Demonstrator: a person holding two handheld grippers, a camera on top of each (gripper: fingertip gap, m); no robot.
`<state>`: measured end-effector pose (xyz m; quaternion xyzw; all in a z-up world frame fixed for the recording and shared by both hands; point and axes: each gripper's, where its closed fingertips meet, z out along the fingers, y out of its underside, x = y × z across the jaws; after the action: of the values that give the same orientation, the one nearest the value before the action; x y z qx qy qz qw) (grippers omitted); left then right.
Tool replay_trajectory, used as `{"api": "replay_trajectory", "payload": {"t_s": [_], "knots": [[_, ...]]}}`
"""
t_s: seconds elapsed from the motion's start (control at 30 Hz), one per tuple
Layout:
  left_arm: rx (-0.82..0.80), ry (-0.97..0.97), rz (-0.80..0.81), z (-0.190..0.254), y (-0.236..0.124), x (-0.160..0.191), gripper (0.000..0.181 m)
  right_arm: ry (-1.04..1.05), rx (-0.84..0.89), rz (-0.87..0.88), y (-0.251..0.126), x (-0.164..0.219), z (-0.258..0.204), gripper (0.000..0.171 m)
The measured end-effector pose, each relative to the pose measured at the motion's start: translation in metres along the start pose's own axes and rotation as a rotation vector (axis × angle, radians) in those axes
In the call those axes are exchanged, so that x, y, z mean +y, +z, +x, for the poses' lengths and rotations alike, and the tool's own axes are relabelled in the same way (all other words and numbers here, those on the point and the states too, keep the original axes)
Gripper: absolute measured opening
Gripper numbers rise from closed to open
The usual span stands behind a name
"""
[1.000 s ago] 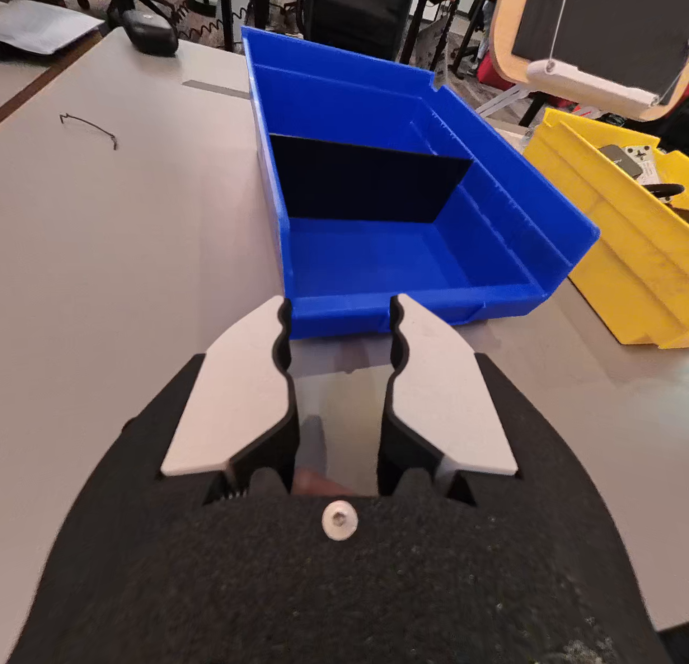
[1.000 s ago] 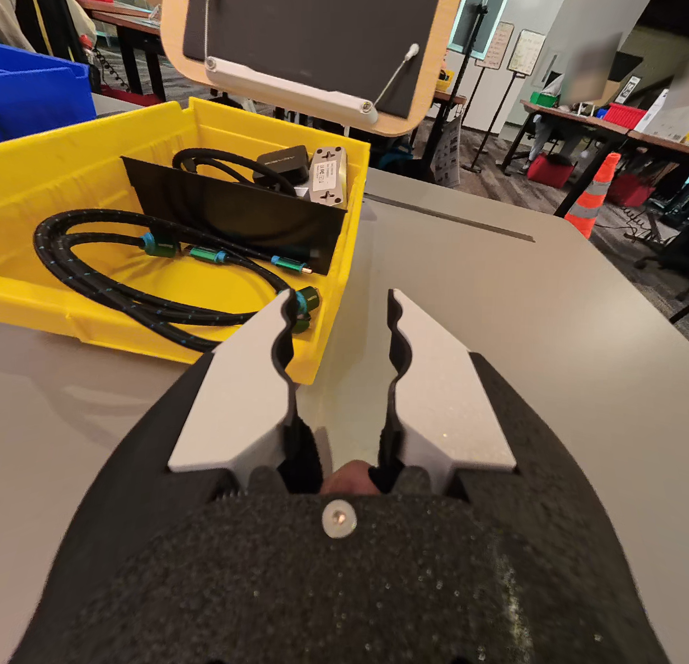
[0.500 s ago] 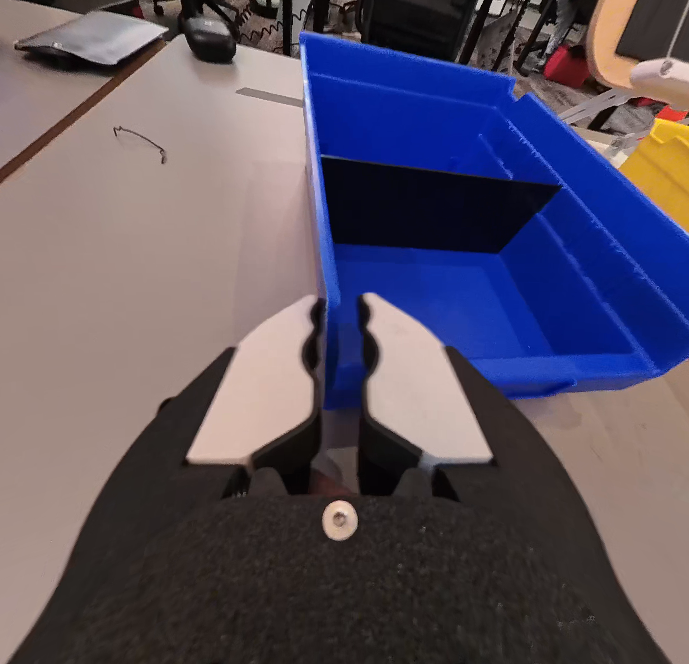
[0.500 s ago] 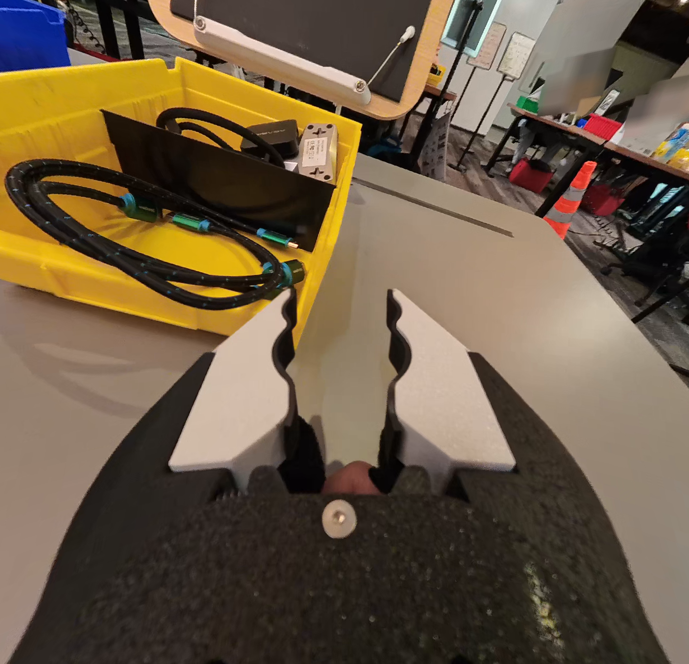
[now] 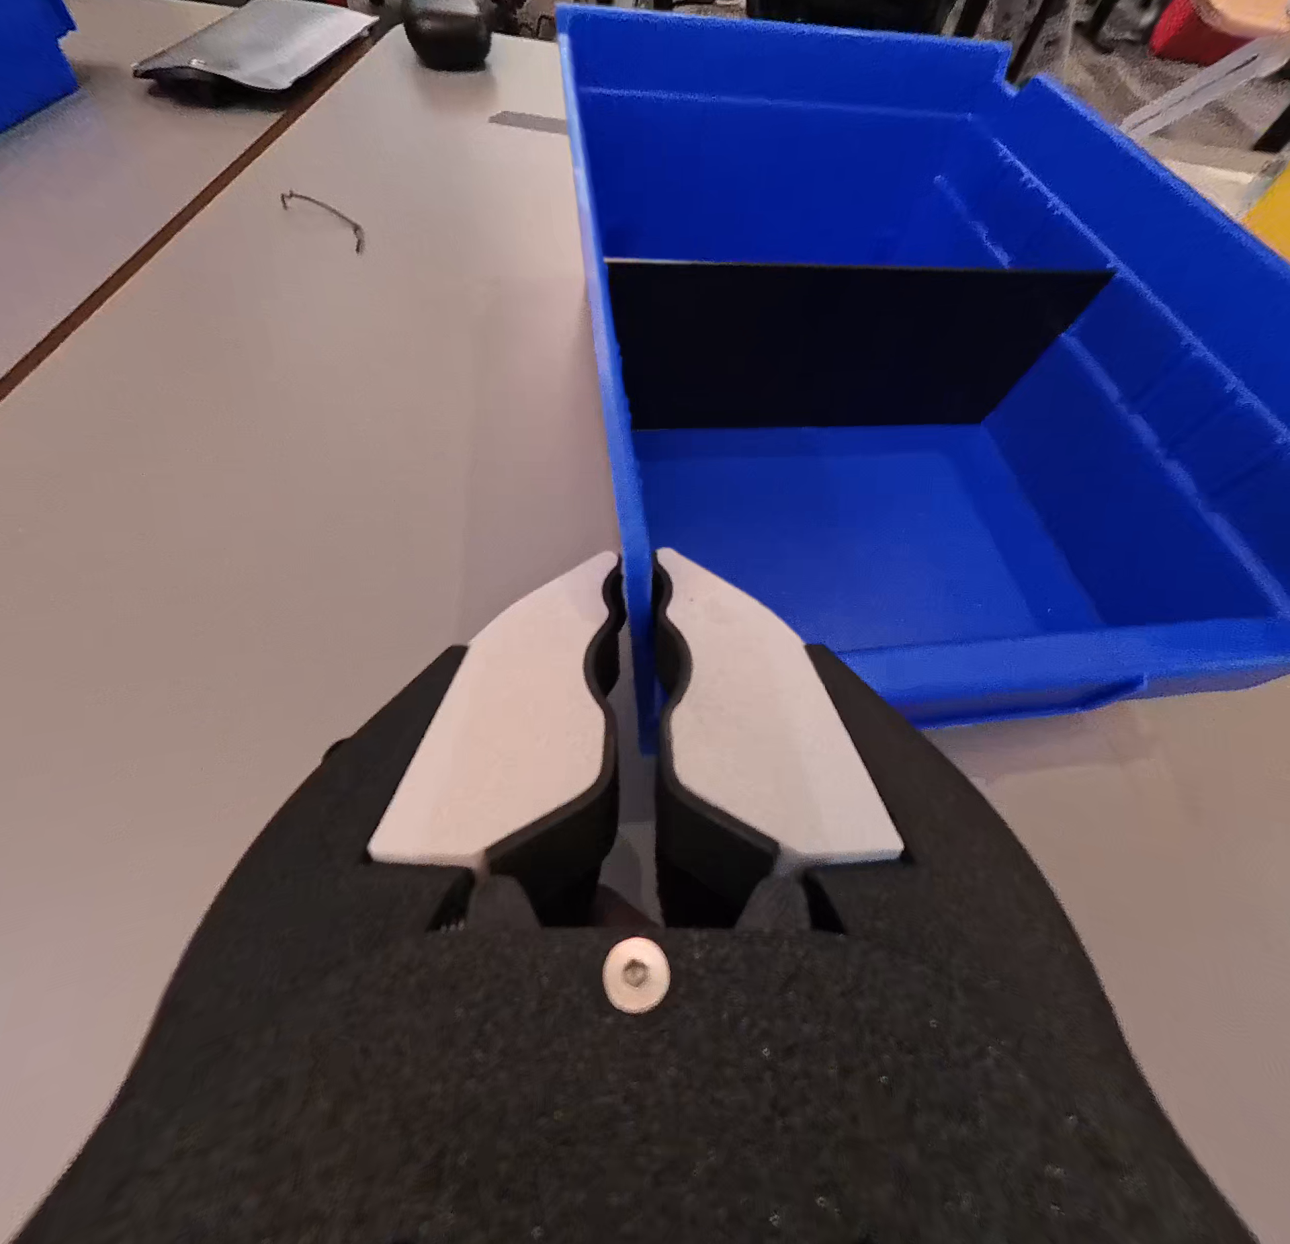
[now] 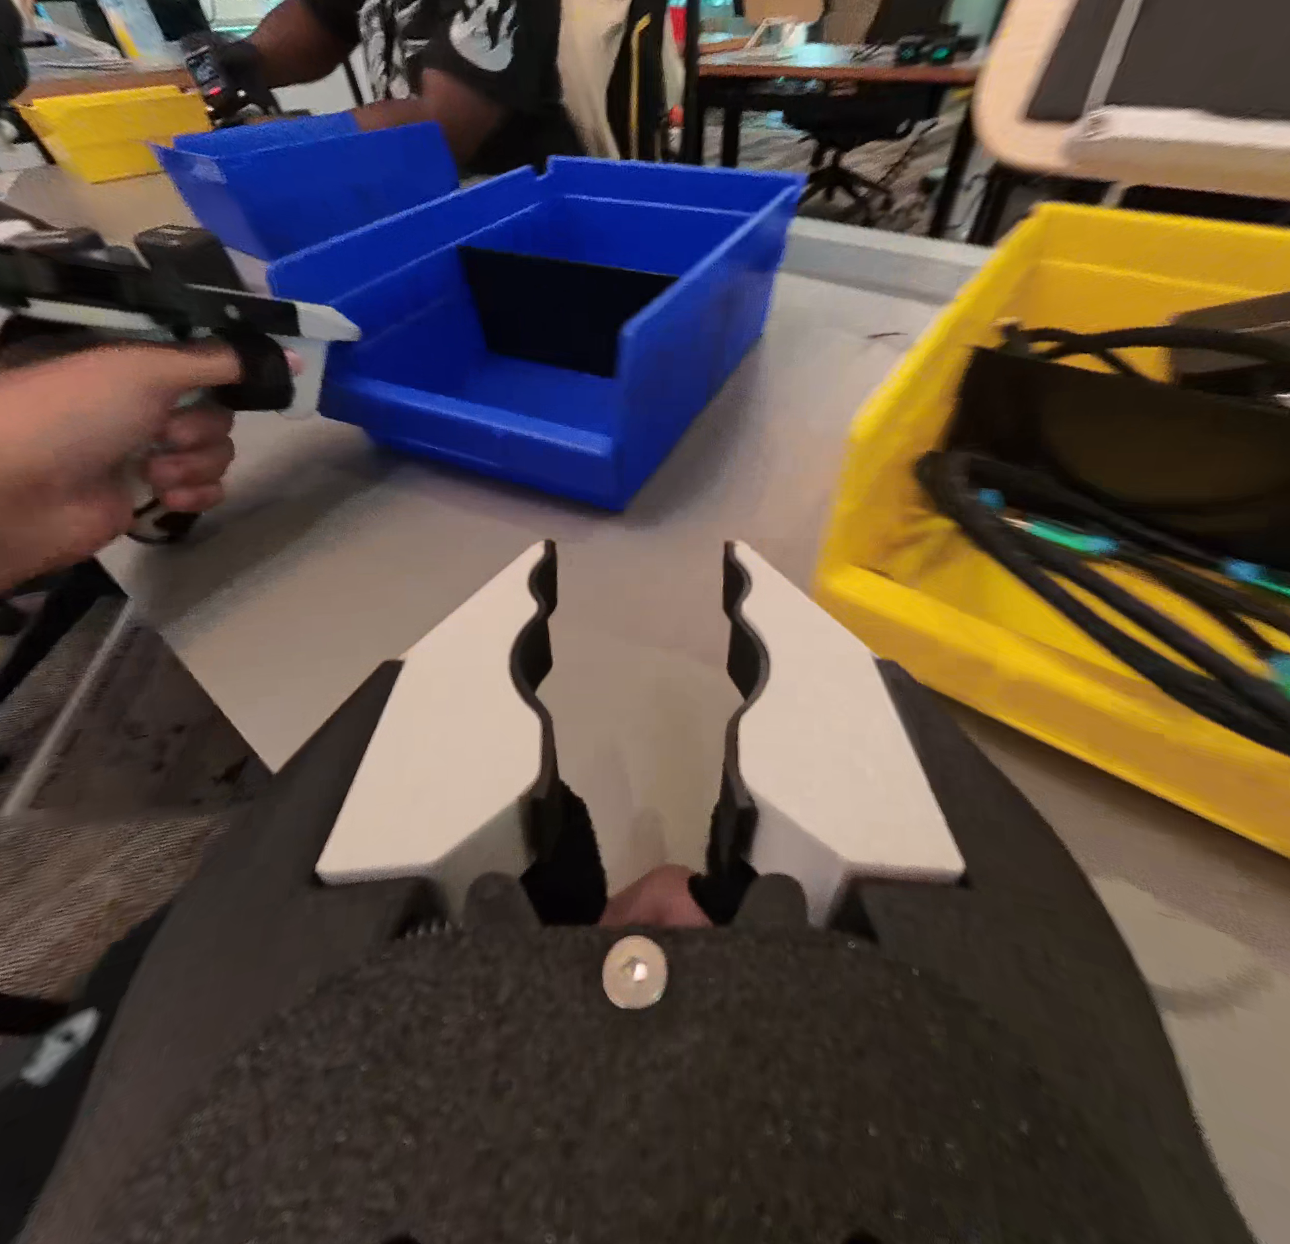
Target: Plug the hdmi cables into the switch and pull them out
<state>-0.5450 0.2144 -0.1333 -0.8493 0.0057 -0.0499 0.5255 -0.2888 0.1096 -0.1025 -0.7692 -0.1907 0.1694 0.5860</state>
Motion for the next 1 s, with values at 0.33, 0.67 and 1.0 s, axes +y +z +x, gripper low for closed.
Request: {"api": "replay_trajectory", "payload": {"t_s": [0.33,0.67,1.0], "knots": [[-0.054,-0.003,-0.033,0.000,-0.019,0.015,0.003,0.024,0.294,-0.069,0.130,-0.011,-0.005,0.015],[-0.093,0.086,0.155,0.031,-0.043,-0.024,0.002,-0.012,0.300,0.006,0.104,-0.048,0.015,0.003],[0.153,0.197,0.459,0.217,-0.097,-0.112,0.003,-0.124,0.479,0.286,-0.061,-0.156,0.125,0.003]]}}
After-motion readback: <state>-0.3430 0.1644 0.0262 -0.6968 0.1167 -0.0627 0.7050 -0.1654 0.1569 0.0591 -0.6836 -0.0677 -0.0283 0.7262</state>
